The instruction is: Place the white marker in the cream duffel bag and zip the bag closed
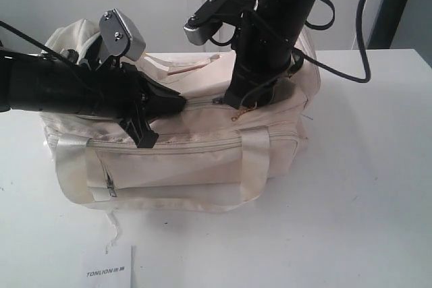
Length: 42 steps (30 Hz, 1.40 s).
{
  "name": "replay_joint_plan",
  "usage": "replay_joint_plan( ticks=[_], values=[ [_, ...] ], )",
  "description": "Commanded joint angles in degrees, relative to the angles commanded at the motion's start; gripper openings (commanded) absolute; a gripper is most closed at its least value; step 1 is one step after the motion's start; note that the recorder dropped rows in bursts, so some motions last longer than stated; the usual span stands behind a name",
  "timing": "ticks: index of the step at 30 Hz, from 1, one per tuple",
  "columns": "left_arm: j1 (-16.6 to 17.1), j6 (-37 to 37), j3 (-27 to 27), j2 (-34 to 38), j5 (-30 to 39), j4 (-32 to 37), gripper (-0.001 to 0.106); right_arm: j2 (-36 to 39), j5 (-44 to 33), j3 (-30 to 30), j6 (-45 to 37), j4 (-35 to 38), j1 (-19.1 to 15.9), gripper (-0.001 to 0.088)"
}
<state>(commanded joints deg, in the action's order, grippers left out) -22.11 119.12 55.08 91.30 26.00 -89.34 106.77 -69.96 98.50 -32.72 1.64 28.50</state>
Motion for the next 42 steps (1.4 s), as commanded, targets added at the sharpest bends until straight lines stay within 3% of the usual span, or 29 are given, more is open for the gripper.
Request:
replay_joint_plan(
  ticks=[42],
  values=[
    [0.0, -1.1, 0.0, 0.0, -0.96, -0.12, 0.0, -0.51, 0.0, 0.0, -0.23, 0.0, -5.19, 0.0]
  ],
)
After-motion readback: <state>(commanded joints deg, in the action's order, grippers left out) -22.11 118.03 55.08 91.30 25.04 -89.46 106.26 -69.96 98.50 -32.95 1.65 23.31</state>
